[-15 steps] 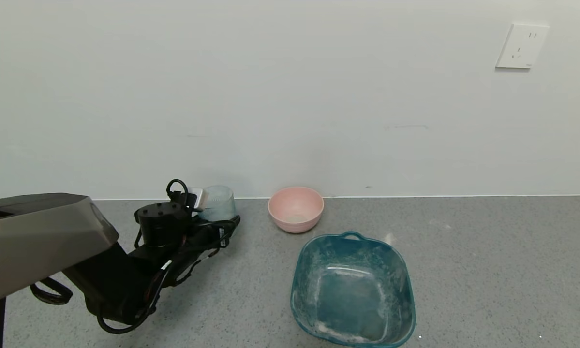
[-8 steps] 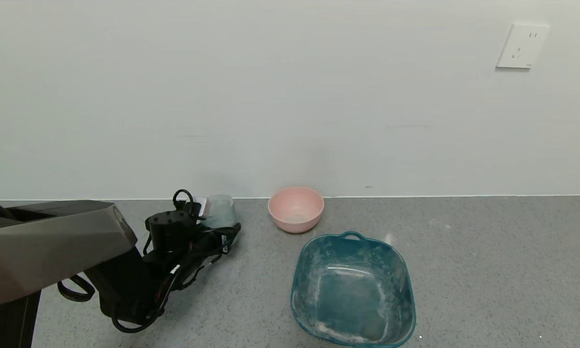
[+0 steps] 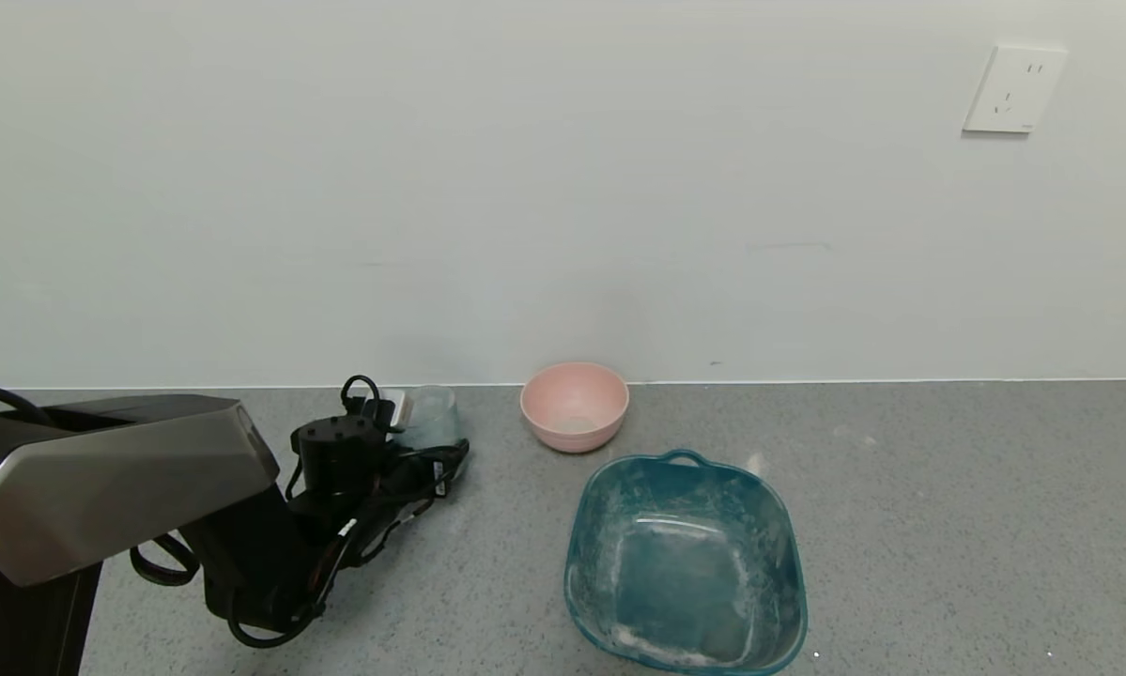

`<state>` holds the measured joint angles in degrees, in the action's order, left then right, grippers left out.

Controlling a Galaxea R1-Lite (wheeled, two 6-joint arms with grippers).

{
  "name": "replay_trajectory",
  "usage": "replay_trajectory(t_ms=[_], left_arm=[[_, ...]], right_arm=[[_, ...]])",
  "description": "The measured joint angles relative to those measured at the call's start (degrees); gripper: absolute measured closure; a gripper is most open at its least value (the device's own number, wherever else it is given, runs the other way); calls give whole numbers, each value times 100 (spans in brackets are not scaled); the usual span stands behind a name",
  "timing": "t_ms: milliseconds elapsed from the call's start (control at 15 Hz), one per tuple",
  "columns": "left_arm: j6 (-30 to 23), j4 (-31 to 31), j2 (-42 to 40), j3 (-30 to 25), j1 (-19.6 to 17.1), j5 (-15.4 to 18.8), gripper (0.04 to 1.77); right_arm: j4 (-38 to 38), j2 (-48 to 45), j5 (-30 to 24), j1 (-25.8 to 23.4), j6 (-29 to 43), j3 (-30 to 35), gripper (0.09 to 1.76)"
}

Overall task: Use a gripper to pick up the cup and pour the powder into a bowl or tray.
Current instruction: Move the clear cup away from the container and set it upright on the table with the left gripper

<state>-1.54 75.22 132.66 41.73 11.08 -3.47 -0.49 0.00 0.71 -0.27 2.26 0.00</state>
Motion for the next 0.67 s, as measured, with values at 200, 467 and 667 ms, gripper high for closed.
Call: replay_trajectory(t_ms=[200, 467, 667], left_arm=[[0, 4, 9, -11, -1, -10, 55], [5, 6, 9, -30, 0, -29, 41], [9, 30, 2, -63, 13, -35, 31]], right_arm=[[-2, 0, 0, 0, 0, 0, 14], [0, 0, 0, 0, 0, 0, 14], [-2, 0, 0, 0, 2, 0, 14]])
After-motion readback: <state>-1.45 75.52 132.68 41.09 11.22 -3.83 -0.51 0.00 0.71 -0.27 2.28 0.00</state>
